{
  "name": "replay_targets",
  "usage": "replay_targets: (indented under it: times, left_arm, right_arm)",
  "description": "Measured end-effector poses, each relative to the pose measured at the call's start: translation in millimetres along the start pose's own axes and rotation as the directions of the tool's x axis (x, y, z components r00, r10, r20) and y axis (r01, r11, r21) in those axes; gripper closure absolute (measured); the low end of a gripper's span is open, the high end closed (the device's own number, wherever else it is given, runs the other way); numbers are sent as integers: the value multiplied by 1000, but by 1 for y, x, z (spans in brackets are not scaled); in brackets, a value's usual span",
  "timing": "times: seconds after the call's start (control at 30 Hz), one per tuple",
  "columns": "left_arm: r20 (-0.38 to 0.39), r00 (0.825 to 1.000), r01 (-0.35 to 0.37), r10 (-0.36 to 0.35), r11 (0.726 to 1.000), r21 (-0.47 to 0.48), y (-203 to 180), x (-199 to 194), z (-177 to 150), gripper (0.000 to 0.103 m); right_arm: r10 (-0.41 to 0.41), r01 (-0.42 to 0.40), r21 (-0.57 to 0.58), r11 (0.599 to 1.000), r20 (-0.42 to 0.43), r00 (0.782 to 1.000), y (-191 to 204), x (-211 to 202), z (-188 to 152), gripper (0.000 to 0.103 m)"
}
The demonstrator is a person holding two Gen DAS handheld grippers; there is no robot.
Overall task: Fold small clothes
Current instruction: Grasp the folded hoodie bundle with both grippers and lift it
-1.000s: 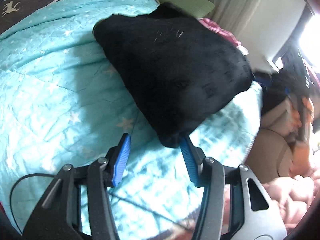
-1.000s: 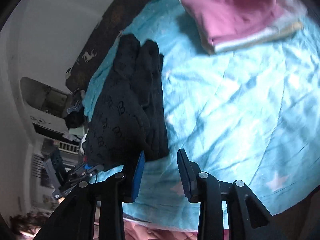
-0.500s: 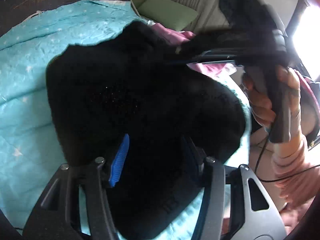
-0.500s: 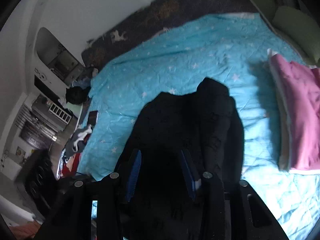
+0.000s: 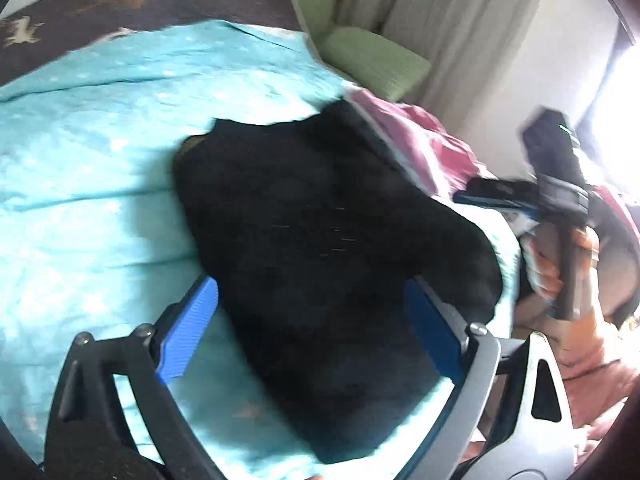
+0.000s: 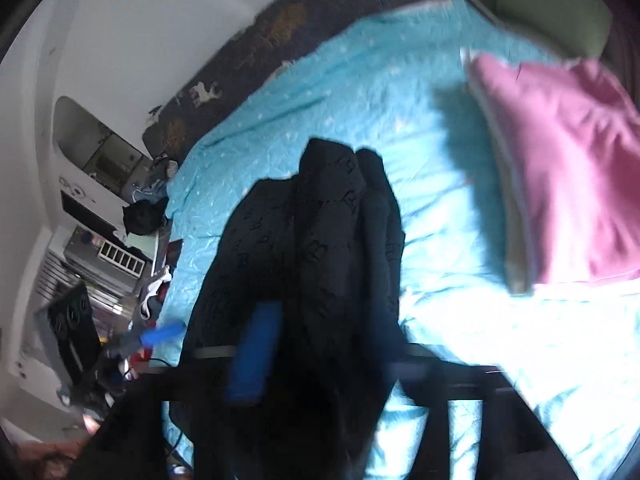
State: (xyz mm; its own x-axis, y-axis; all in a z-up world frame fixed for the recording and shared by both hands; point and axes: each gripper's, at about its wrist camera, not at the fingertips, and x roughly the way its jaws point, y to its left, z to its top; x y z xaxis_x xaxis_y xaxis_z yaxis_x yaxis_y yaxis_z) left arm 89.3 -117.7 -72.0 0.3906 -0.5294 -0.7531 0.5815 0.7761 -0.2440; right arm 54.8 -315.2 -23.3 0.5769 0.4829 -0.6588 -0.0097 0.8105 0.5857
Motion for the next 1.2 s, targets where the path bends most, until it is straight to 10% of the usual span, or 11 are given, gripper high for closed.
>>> replay_targets:
  times: [0.2, 0.37, 1.2]
  left_arm:
    - [-134, 989, 33, -65, 973, -227, 49, 35, 1, 9]
    - [-146, 985, 61, -95, 973, -221, 37, 46, -6, 9]
    - [-160, 942, 226, -296, 908, -353, 75, 92, 9, 4]
  right_arm:
    - [107, -101, 98, 990, -58, 993, -43, 12, -11, 15]
    - [242, -207, 233, 950, -133, 961, -73, 43, -15, 13]
    - [284, -262, 127, 957, -223, 932, -59, 106, 41, 0]
